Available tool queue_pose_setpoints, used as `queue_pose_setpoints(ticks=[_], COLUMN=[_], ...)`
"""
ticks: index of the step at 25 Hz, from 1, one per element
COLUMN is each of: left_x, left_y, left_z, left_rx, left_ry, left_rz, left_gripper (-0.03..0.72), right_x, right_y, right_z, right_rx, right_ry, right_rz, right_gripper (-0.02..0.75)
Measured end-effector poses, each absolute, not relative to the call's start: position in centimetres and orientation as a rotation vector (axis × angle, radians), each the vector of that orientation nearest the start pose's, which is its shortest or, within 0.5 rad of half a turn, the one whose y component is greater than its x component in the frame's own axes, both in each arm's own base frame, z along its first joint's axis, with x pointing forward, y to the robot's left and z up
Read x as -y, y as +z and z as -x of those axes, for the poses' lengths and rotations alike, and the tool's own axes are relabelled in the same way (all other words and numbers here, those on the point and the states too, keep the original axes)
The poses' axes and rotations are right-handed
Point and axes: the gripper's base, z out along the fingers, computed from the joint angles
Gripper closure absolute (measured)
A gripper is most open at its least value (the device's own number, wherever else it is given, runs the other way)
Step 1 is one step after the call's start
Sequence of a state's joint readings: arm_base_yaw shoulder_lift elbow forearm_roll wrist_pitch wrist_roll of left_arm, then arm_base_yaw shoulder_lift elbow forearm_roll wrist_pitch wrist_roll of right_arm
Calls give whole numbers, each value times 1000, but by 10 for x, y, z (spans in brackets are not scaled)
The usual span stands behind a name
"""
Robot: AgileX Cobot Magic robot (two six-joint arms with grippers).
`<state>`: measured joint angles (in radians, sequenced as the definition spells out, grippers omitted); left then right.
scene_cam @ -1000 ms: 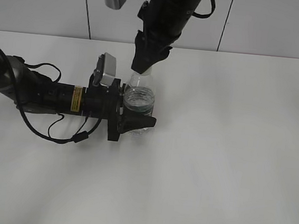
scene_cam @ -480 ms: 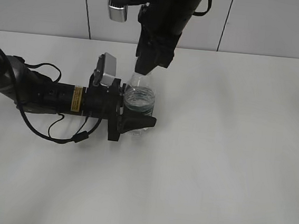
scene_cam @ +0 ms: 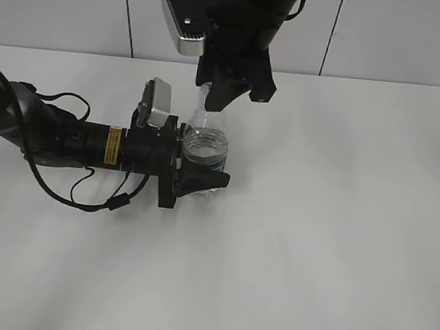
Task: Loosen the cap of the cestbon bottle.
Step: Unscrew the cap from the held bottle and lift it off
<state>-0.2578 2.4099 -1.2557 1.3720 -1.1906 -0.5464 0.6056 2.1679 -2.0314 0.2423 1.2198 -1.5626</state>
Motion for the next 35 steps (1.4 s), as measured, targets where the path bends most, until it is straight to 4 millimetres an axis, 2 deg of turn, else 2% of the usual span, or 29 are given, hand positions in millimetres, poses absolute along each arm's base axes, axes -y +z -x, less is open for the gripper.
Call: queue_pose_setpoints(ticks=[4, 10, 15, 22, 26, 35], left_x=[184, 184, 184, 184, 184, 184], left_y=[52, 52, 52, 53, 53, 53], left_z=[-373, -373, -372, -371, -370, -370], left_rx=[-1465, -1465, -1463, -1451, -1449, -1448], left_ry=[-1047, -1047, -1049, -1061, -1063, -1064], left_rz=[-1277, -1278, -1279, -1295, -1298, -1298], left_gripper=[278, 278, 278, 278, 278, 278], right_x=[-284, -284, -284, -282, -282, -282], right_y=[260, 260, 260, 258, 258, 258], right_z=[-374, -374, -374, -375, -376, -376], right_rx=[-1213, -1185, -1213, -1262, -1283, -1465], right_ry=[75, 70, 76, 67, 72, 111], right_rz=[2483, 2495, 2482, 2472, 2461, 2361], right_gripper=[437, 437, 429, 335, 318, 285])
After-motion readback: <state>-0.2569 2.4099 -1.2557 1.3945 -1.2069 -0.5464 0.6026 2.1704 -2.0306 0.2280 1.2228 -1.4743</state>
